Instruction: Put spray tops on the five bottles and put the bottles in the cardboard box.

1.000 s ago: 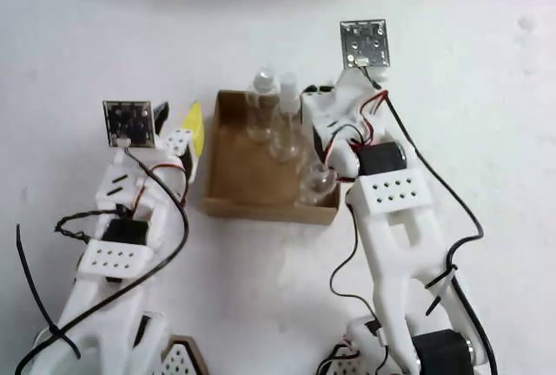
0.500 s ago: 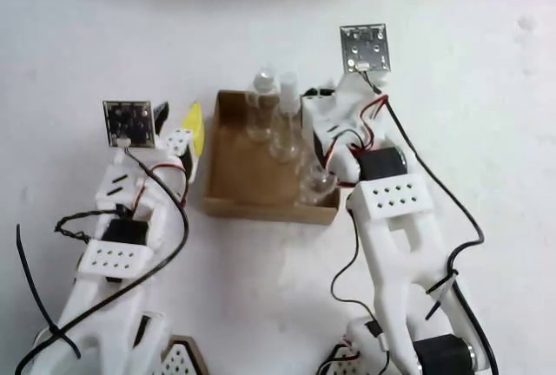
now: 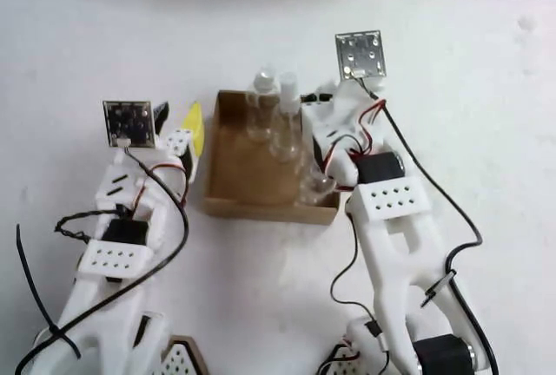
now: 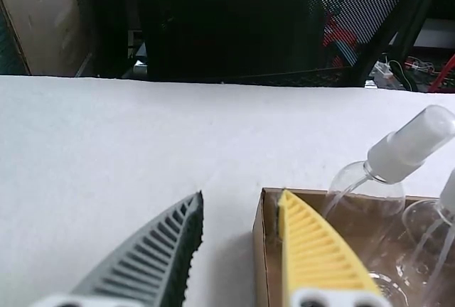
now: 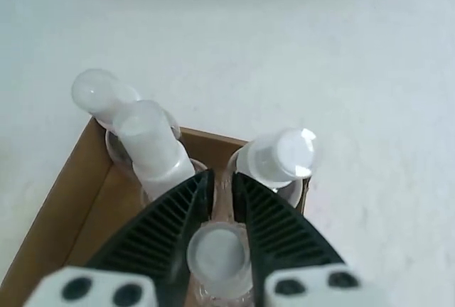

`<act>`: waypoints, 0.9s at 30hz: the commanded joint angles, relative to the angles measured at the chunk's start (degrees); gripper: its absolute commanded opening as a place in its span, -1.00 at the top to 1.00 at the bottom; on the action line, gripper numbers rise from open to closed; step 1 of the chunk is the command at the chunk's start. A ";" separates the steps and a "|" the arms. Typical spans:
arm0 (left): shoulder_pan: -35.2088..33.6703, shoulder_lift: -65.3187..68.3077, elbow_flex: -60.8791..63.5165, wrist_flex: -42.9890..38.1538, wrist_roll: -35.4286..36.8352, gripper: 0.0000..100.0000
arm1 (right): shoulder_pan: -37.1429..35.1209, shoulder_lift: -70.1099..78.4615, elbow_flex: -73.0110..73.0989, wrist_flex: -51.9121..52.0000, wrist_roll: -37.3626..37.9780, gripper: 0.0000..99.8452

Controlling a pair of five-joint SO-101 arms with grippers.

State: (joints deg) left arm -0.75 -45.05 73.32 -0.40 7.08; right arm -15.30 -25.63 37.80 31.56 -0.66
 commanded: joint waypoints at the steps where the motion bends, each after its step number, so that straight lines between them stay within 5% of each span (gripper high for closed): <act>1: 0.13 -1.71 -0.62 -1.49 -0.79 0.68 | 0.22 -1.54 0.00 -1.01 0.88 0.97; 20: 0.13 -1.71 -0.62 -1.49 -0.79 0.68 | -0.13 -2.15 0.00 -0.66 0.97 0.95; 27: 0.13 -1.71 -0.62 -1.49 -0.79 0.68 | -0.22 -2.15 -0.18 -0.57 0.70 0.72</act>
State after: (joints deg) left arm -0.75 -45.05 73.32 -0.40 7.08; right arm -15.30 -25.54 38.15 31.56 -0.48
